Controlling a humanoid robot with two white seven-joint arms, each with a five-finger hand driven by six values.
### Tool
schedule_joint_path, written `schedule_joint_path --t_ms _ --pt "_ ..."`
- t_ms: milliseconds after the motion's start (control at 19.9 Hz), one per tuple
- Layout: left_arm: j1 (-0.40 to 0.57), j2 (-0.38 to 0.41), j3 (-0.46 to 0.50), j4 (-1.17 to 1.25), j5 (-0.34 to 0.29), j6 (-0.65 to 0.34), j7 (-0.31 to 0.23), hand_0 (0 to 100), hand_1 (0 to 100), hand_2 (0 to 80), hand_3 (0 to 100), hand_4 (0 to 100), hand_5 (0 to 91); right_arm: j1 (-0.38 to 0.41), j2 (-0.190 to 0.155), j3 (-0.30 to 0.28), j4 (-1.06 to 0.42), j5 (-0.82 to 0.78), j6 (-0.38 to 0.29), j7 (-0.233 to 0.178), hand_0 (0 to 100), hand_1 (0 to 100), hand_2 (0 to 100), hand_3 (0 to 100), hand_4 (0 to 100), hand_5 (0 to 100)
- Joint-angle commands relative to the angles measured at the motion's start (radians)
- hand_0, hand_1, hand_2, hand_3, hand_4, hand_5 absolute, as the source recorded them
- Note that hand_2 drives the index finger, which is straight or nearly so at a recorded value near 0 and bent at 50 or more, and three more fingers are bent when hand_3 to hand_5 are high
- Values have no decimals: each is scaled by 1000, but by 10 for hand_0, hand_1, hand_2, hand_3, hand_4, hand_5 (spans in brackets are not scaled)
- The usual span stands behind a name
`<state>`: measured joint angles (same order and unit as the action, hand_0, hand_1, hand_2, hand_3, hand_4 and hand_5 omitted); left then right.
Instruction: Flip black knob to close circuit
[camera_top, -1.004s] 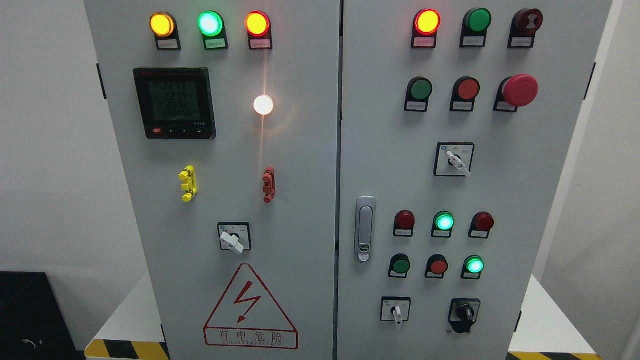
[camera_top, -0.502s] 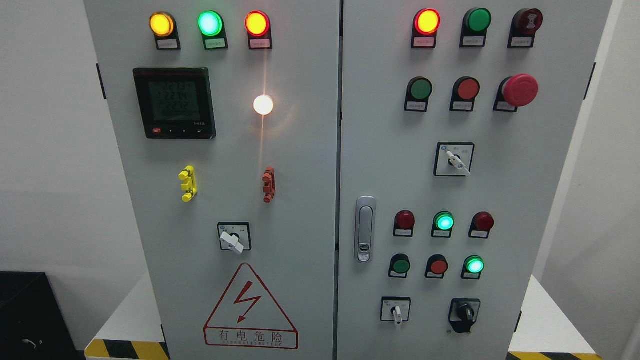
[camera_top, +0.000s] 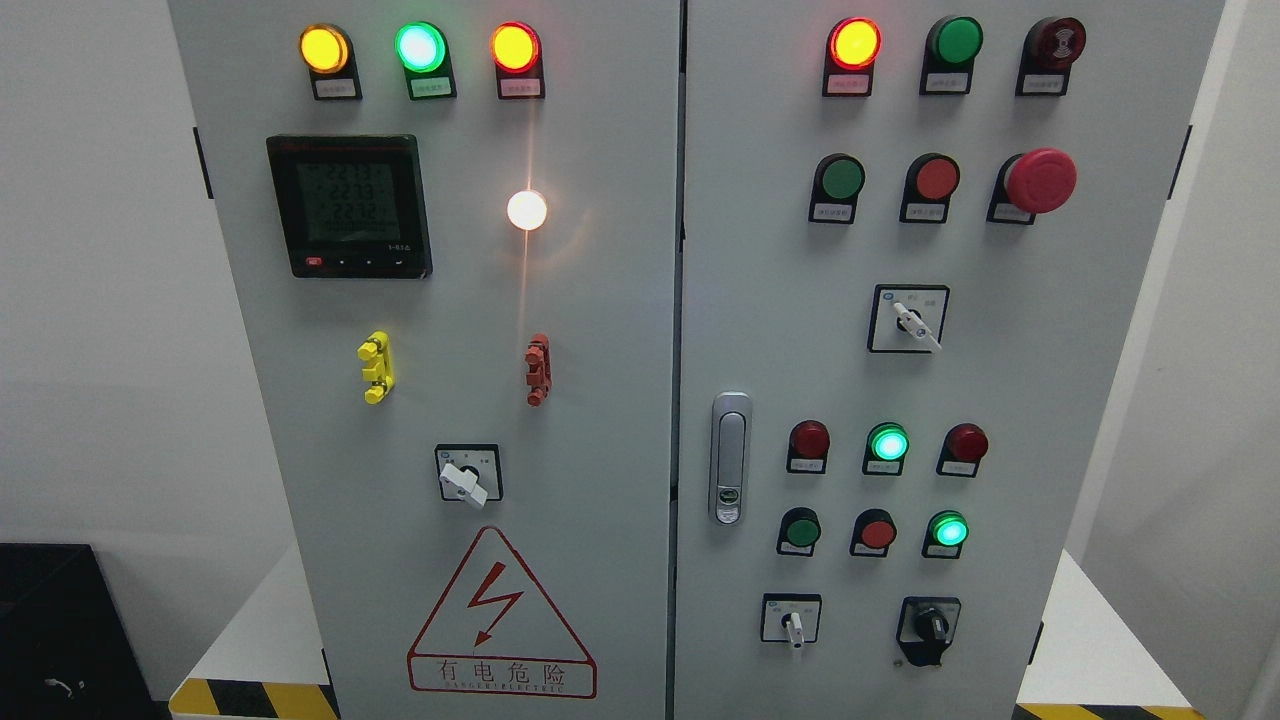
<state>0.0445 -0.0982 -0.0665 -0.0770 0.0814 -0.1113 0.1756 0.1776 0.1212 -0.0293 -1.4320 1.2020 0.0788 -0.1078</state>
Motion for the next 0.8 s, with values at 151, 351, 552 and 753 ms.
schedule_joint_path --t_ms 151,351,552,753 --pt "0 0 1 0 0 -1 -1 120 556 0 0 0 0 -30 3 -15 -330 76 68 68 0 0 962 1000 1000 1000" --pt "0 0 -1 -1 0 -1 -1 120 556 0 0 0 0 -69 5 -12 -361 111 108 106 0 0 965 1000 1000 1000" --pt "0 0 1 0 0 -1 -1 120 556 0 0 0 0 -104 6 -9 -364 131 122 126 0 0 964 1000 1000 1000" --pt "0 0 -1 0 0 -1 -1 120 556 0 0 0 0 -135 5 -9 -361 151 125 143 0 0 965 1000 1000 1000"
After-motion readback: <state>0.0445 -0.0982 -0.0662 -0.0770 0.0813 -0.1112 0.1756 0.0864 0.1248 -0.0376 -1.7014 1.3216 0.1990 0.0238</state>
